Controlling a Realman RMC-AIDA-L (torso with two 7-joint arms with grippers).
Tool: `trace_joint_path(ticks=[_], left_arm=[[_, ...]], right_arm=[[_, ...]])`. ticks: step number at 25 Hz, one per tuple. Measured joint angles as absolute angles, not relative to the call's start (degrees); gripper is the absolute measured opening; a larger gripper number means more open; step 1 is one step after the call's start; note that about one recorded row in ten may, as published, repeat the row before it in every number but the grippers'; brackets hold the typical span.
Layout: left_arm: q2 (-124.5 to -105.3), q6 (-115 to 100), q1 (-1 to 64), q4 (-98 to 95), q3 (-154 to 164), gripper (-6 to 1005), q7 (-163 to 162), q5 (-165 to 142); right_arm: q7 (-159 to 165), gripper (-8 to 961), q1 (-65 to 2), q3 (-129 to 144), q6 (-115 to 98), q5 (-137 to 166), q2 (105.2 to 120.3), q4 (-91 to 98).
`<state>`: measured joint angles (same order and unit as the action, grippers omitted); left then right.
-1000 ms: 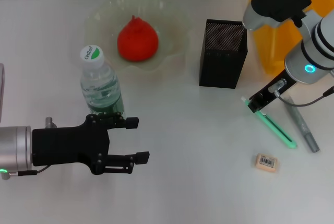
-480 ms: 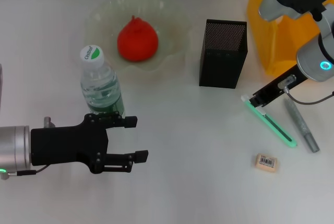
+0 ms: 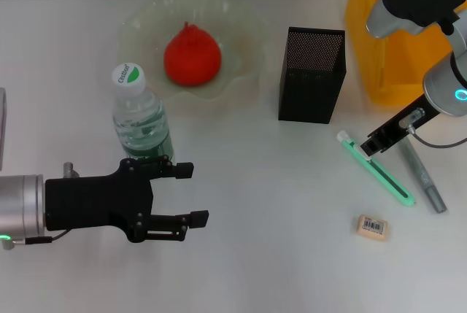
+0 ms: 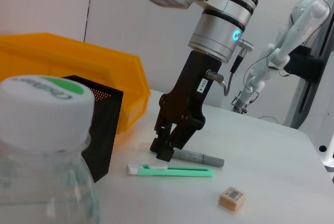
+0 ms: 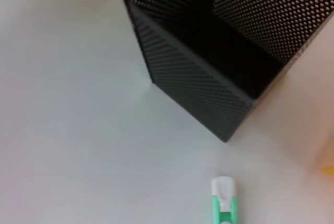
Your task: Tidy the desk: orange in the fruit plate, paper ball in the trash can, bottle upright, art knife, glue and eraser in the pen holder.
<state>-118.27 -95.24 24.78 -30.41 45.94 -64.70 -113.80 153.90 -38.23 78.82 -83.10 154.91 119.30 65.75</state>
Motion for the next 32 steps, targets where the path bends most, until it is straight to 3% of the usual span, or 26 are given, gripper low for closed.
trace_joint_path(ticks=[32], left_arm=[[-118.39,-95.1,24.8,-30.4,46.2,844,-64.7,-113.6]], right_arm=[[153.5,193,-39.4,79.7,-79.6,153.4,119.39,61.0]])
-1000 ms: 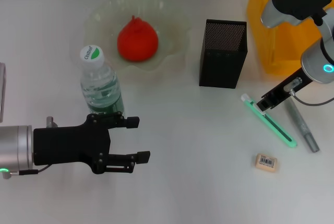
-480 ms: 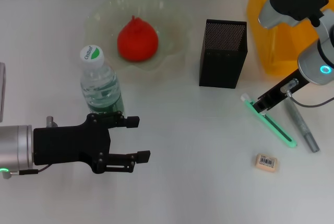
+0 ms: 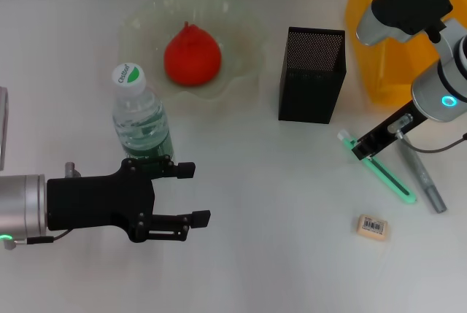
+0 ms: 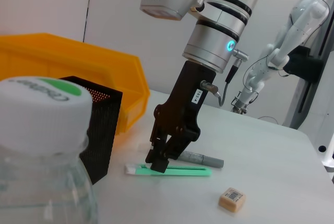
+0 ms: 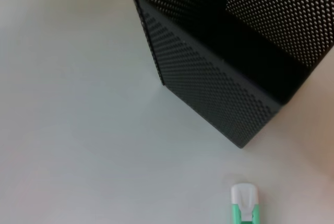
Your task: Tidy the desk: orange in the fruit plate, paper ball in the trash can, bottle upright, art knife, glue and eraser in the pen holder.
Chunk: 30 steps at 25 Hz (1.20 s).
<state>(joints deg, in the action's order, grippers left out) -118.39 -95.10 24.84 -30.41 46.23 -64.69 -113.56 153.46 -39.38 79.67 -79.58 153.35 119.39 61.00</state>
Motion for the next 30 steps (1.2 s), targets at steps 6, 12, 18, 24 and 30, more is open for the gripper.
trace_joint_path(ticks=[6,12,18,24,30], left_arm=[[-118.39,-95.0,24.9,-30.4,46.2,844,-64.7,-113.6],[-118.39,-94.5,24.9,-30.4,46.2,844,-64.7,-113.6],[-118.39,-94.2,24.9,-30.4,46.2,843,-64.7,-113.6],[-118.39,-94.2,24.9,-30.4,46.2,843,-64.7,-113.6],[-118.36,-93.9,24.9,-30.4,46.0,843,-64.7,-113.5]], right_arm=[[153.3,171,-39.4,79.7,-78.9,153.4,119.42,61.0],[153.0,151,-39.4,79.7,-78.9,153.2,119.44,61.0],[152.8,128,-39.4,79.9,-79.1,152.7,119.44,61.1],[152.8,74,-39.4,80.3,-79.4,152.7,119.44,61.4],[152.3,72,-38.3,80.1,-79.7,151.5,119.39,63.6]])
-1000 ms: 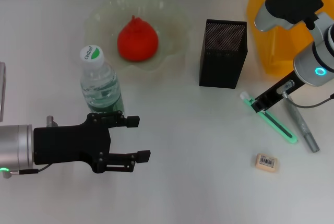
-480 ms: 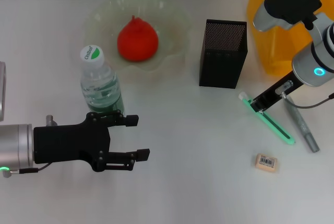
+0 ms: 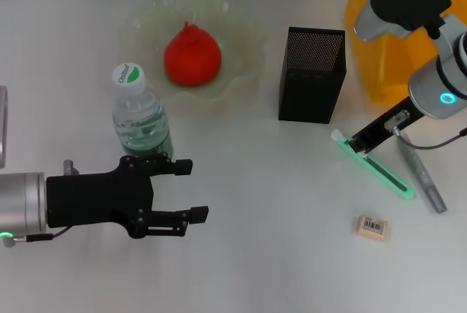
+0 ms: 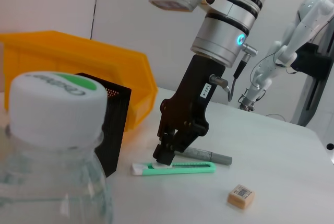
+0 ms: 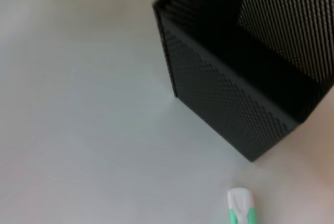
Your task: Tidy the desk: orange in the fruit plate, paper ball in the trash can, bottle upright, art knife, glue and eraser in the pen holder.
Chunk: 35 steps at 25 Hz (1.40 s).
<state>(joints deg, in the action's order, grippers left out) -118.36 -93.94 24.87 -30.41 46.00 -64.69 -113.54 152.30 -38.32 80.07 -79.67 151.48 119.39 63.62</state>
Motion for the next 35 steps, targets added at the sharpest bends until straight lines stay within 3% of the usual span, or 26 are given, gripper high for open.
trace_joint_path(ticks=[9,20,29,35], left_arm=[[-118.3,-94.2,24.9,-30.4,45.8,843,-64.7,-113.5],[-118.3,-94.0,25.9,-30.4,46.2,843,-64.8,-113.6],[-118.22,-94.1,26.3,-30.5,46.2,843,-65.2,-113.8],[-118.21,-94.0,26.4,-30.5,46.1,843,-65.3,-113.8]], right_arm=[[147.5,12,-32.6,73.7,-83.9,144.5,119.16,73.5],[148.5,28,-36.7,74.9,-81.9,149.3,119.44,67.8],[149.9,454,-40.0,78.1,-78.9,150.9,119.32,62.3],[149.8,491,-41.4,78.7,-76.6,151.1,119.29,58.7]])
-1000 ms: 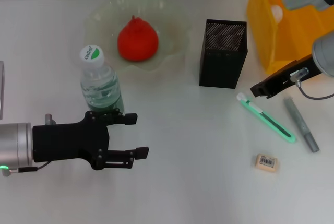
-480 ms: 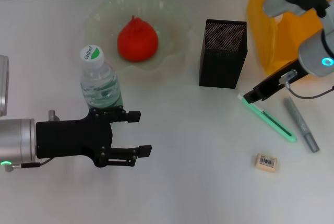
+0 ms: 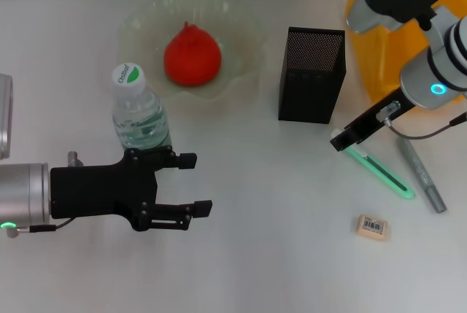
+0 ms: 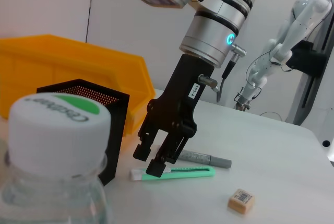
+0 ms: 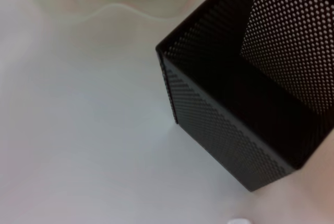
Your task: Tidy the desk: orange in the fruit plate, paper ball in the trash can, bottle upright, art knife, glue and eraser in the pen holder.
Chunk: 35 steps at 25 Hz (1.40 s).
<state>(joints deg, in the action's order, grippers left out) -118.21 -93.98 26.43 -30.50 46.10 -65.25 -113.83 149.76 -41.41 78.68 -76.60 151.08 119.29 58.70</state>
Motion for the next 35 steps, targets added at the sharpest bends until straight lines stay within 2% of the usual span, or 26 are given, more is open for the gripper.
trace_joint_path(ticks=[4,11,16,19,29,35], left_arm=[[-118.21,-93.9,26.4,-30.5,46.0,843,-65.0,-113.9],[-118.21,-93.9,26.3,-30.5,45.8,843,-64.9,-113.9],[-118.21,-93.8,26.1,-30.5,45.8,843,-64.8,-113.9],[-118.21,-93.8,26.0,-30.5,45.8,843,-64.8,-113.9],[-118.21,-93.8,25.8,-30.5,45.8,843,-64.8,-113.8],[-118.21,-93.9,25.7,-30.5,45.8,843,-64.8,-113.6]], right_arm=[[149.7,515,-43.0,80.0,-75.4,151.1,119.27,55.8],[149.7,504,-43.2,80.3,-75.2,151.1,119.33,55.5],[149.6,398,-43.2,80.4,-75.2,151.1,119.35,55.5],[149.6,169,-43.2,80.4,-75.3,151.1,119.35,55.5],[149.6,153,-41.2,80.4,-76.4,150.7,119.45,59.0],[149.3,78,-37.7,79.7,-78.1,149.5,119.31,64.9]])
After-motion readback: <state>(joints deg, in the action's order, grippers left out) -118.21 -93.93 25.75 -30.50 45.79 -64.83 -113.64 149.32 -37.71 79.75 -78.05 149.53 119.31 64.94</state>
